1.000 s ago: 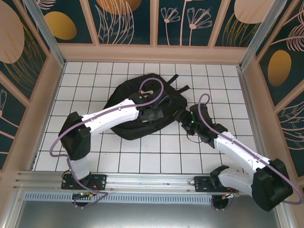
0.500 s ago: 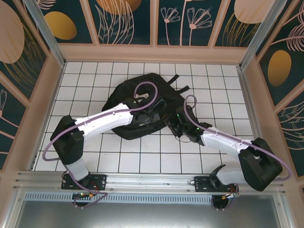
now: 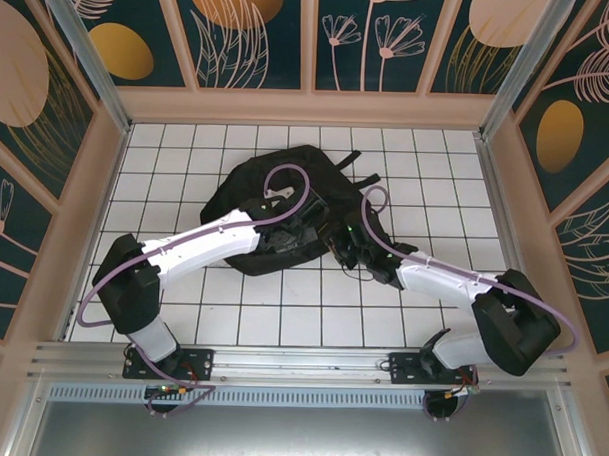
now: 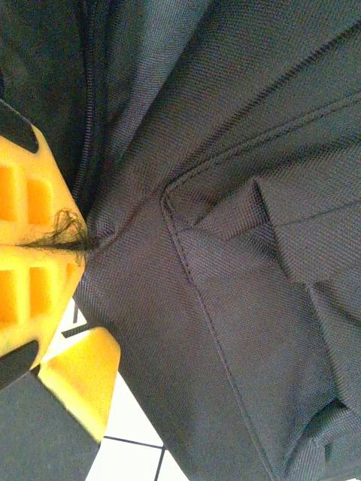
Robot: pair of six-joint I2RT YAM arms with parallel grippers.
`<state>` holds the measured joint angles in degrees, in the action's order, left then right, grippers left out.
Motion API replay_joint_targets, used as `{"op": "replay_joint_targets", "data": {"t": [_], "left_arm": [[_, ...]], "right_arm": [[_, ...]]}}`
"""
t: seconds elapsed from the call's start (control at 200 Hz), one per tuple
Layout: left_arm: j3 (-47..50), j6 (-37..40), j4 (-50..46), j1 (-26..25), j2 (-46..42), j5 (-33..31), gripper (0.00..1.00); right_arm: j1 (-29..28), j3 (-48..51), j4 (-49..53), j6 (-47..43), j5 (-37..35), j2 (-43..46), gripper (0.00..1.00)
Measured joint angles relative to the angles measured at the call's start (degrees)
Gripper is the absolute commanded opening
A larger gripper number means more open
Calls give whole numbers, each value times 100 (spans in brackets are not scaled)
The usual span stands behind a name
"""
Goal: Pack books, pencil case, and school supplies into a backpack
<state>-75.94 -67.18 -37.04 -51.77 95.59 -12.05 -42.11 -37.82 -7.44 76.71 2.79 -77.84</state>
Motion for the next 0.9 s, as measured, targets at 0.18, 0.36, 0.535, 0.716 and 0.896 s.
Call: {"op": "replay_joint_targets", "data": {"t": [0.18, 0.36, 0.535, 0.716, 0.896], "left_arm": [[35, 0, 4, 0, -87, -2, 0], [46, 0, 28, 0, -149, -2, 0], [142, -2, 59, 0, -168, 0, 0], [358, -50, 164, 0, -256, 2, 0], [509, -76, 251, 2, -380, 0, 0]], "right_arm": [[-138, 9, -225, 190, -129, 127, 42], [-170, 9, -310, 415, -144, 9, 44], [-188, -7, -501, 514, -131, -229, 43], [-205, -105, -577, 514, -125, -490, 40], [-216, -138, -680, 535, -116, -660, 33]]}}
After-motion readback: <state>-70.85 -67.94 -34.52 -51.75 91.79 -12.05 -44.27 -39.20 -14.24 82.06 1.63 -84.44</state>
